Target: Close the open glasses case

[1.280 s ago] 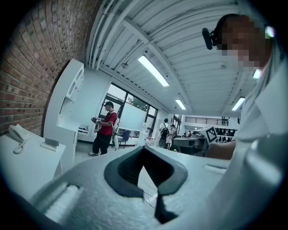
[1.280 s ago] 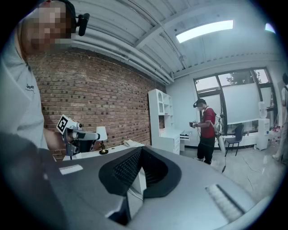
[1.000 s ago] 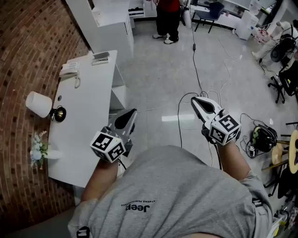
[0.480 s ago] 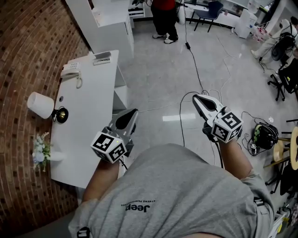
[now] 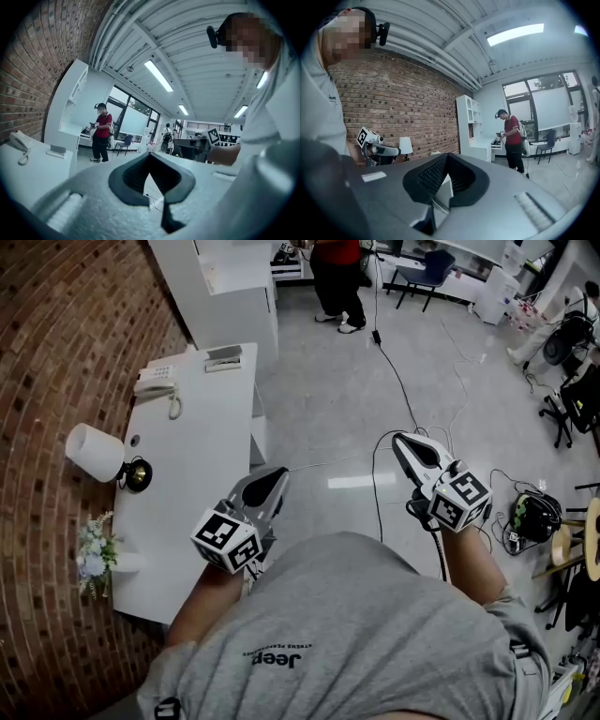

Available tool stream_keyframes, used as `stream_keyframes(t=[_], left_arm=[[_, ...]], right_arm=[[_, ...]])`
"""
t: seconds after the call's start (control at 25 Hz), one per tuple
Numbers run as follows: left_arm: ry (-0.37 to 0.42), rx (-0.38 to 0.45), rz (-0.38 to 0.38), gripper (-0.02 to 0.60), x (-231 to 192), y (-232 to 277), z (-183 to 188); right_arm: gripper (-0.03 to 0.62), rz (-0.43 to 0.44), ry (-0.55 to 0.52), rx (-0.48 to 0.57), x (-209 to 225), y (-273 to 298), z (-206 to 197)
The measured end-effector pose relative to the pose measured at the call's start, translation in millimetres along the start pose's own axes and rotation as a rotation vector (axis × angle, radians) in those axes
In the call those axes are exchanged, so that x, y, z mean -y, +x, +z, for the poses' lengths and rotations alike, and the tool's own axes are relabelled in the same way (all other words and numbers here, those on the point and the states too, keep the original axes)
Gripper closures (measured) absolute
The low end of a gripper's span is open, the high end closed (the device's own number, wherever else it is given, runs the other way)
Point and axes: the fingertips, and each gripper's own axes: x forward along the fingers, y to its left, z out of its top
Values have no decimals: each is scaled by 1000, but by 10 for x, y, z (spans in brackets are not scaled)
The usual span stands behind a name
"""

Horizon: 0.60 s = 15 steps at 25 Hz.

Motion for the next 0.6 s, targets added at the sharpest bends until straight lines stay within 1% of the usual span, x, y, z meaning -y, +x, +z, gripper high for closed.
stream_keyframes(t=[0.16,0.28,0.48,0.6], left_arm=[[-11,-3,11,584,-210,-101,-5],[-15,-1,26,584,-338,-99,15],[-13,5,69,584,-543,27,71],[-10,-2,101,584,-678,202,76]], right_arm=[[585,8,3,-19,-115,176,-74],[585,15,9,-33,-87,279,-114],[585,42,18,-29,111,492,-105],[585,72,30,-22,332,649,-139]])
